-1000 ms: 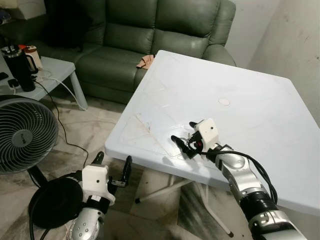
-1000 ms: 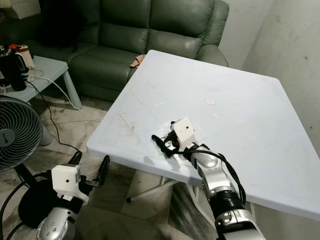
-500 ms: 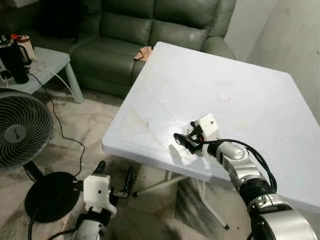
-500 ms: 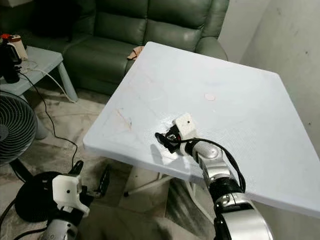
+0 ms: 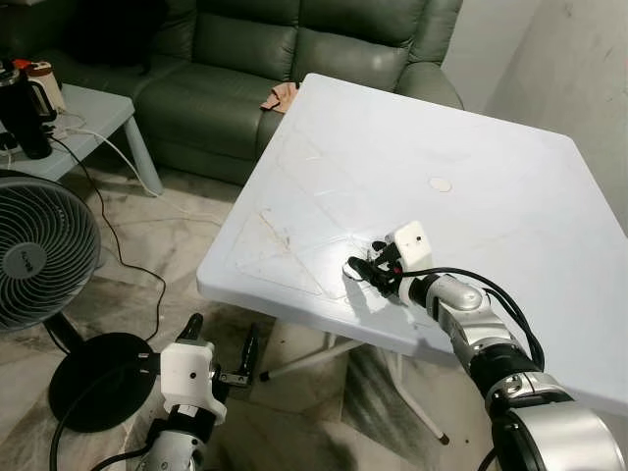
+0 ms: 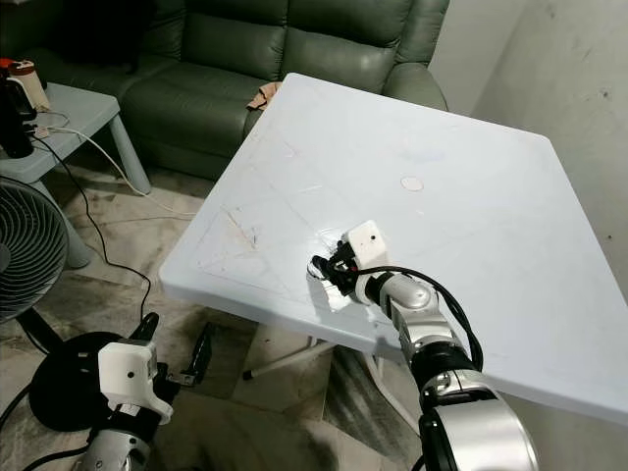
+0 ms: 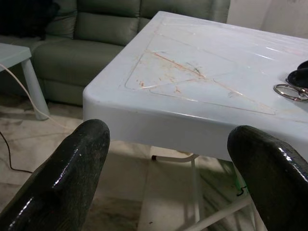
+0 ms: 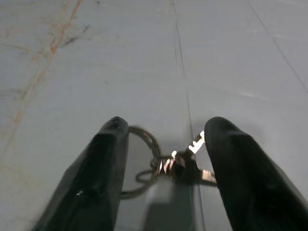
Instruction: Hang keys on a hook
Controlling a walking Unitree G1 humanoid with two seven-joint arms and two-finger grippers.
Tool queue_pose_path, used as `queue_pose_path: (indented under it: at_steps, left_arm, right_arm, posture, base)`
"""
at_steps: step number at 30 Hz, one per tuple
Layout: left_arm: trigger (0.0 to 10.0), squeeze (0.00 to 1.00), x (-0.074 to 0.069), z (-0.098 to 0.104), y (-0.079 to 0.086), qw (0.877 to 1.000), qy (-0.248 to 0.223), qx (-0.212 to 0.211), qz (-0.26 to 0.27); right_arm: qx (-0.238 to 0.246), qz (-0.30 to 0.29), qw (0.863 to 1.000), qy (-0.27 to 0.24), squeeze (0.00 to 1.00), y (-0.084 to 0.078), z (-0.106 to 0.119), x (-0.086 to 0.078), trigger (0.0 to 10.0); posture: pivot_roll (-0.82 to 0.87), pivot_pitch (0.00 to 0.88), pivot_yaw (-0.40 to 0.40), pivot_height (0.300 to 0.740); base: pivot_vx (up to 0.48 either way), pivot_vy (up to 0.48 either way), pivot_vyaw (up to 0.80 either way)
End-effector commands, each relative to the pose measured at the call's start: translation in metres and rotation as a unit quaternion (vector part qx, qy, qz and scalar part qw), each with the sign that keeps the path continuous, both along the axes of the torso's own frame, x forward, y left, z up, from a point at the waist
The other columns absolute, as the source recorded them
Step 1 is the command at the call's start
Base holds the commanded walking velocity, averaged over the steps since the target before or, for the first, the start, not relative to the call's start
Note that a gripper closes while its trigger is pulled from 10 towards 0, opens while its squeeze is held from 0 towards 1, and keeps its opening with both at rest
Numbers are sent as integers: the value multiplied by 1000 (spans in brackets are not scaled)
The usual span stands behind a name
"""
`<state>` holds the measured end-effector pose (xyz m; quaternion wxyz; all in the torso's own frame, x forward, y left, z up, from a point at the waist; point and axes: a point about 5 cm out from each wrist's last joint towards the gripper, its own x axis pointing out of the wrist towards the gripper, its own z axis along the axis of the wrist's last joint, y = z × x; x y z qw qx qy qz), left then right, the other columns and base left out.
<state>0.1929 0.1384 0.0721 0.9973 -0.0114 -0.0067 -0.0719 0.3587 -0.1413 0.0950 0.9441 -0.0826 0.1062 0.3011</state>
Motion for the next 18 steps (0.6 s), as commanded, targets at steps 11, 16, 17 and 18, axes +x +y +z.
queue_pose_path:
  at_steps: [11,16,17,18]
  left_arm:
    - [10000,0,-1,2,-2,1000,3,-1,0]
    - [10000,0,0,3,-1,1000,2,-1,0]
    - [10000,0,0,3,-1,1000,2,-1,0]
    - [10000,0,1,3,-1,1000,2,-1,0]
  right_arm:
    - [-5,-6,1000,-12,0,-11,6,3,0]
    - [-7,-8,1000,-12,0,-12,6,3,0]
    - [-9,-10,1000,-10,0,-13,5,3,0]
    - [-8,-11,1000,-9,0,-14,5,3,235]
  posture:
    - [44,128,-130,740]
    - [44,127,-128,740]
    - [44,128,-128,740]
    - [44,128,-128,740]
  base:
    - [0,0,0]
    - [0,0,0]
    - [0,0,0]
    - [0,0,0]
